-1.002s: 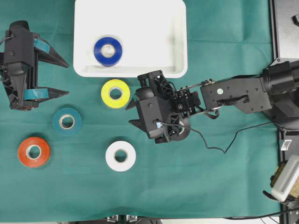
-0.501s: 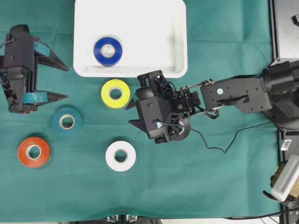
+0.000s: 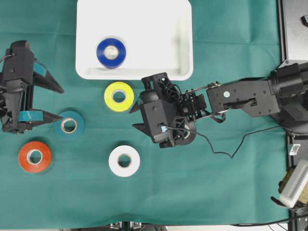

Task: Put the tape alternately from left to right into the white case.
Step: 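Move the left gripper over the teal roll and lower into its hole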

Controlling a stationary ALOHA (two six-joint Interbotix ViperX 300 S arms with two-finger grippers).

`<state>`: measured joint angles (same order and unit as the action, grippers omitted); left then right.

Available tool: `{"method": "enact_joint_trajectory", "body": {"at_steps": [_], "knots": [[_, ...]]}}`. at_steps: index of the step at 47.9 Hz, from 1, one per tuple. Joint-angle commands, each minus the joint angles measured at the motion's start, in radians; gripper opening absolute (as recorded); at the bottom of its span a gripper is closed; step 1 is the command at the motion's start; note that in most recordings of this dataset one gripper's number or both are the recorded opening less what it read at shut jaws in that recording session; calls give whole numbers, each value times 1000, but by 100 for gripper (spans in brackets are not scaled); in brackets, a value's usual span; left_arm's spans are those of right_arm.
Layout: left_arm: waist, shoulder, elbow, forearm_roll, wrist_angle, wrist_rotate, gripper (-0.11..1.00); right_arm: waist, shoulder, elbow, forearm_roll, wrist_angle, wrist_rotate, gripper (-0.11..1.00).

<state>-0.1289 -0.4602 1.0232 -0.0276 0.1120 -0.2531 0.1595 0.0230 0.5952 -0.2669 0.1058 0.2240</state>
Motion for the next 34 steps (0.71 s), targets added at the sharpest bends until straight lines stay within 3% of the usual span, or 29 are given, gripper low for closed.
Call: {"method": "enact_joint_trajectory", "body": {"at_steps": [1,12,34], "knots": [[-8,-5,-6,-2,8,-23,62,2,-29,-9,-2,-9,2,50],[-6,17,-5,-2,23,-38,62,3,-28,-9,0,-9,0,50],[-8,195,-46,-2,23,-43,62,3,-28,-8,-2,-9,2,50]]}}
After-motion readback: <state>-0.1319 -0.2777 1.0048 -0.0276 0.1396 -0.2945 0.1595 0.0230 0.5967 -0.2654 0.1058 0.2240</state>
